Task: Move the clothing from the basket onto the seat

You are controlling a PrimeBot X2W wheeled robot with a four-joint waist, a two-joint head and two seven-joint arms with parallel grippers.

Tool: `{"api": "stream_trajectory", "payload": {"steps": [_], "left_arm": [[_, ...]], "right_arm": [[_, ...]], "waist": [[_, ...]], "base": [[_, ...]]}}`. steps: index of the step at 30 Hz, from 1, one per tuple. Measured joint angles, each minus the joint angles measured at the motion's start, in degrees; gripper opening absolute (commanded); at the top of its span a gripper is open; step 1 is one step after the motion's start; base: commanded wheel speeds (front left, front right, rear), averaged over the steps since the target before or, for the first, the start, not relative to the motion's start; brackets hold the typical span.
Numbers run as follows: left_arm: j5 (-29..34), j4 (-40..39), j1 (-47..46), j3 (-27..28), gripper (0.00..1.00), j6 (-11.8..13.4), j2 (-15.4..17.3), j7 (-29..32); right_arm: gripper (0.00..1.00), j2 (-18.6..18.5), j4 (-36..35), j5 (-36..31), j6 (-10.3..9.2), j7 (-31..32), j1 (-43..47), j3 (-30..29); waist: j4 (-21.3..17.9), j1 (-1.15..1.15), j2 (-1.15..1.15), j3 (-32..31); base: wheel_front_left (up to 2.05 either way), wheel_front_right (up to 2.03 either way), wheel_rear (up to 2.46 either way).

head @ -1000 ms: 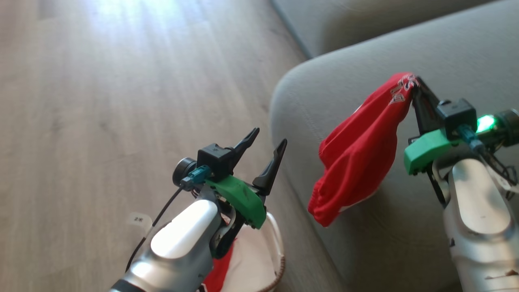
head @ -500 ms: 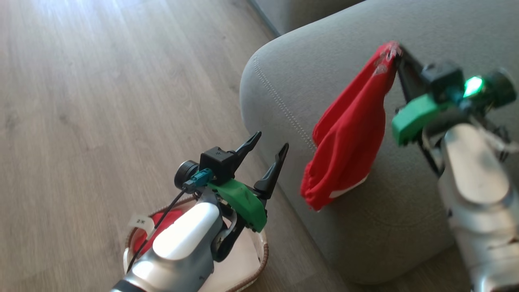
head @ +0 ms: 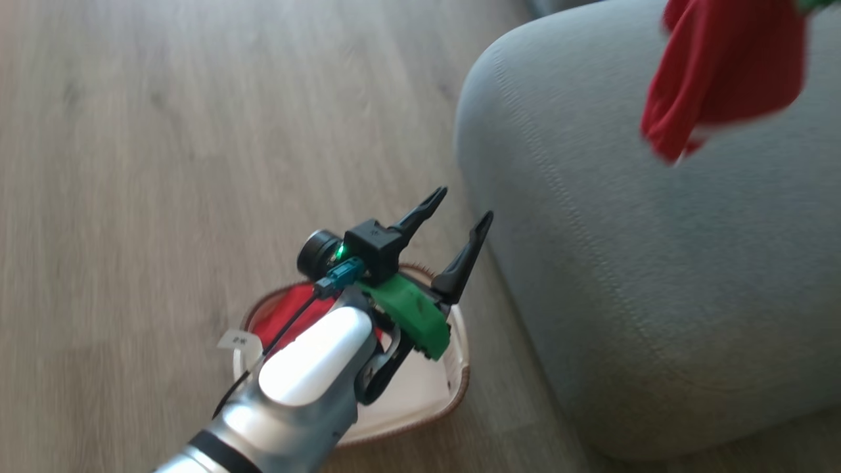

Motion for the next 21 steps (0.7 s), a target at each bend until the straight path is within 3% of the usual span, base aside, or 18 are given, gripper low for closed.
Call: {"api": "stream_trajectory", "payload": {"steps": [5, 10, 16, 21], "left_arm": [[1.33, -2.85, -2.29, -0.25, 1.00, 0.86, 0.21, -0.01], [2.66, -6.03, -4.00, -0.42, 1.00, 1.98, 0.87, -0.01], [3.48, -8.71, -4.16, -0.73, 1.00, 2.70, 2.47, 0.07], [4.04, -10.55, -5.25, -0.98, 1.00, 3.54, 3.26, 0.65]], "right_arm": [[0.00, -4.32, 4.38, -1.90, 0.00, 1.74, -8.06, -1.71], [0.00, -6.97, 8.54, -5.90, 0.00, 1.72, -10.30, -5.19], [0.00, -7.08, 11.72, -10.77, 0.00, 0.26, -10.29, -10.83], [0.00, -4.98, 15.36, -13.47, 0.00, -0.69, -9.10, -16.86]], "waist": [[3.16, 0.00, 0.00, 4.26], [6.22, 0.00, 0.00, 8.73], [9.13, 0.00, 0.00, 13.29], [10.51, 0.00, 0.00, 16.16]], "base": [[0.00, 0.00, 0.00], [0.00, 0.00, 0.00], [0.00, 0.00, 0.00], [0.00, 0.00, 0.00]]}}
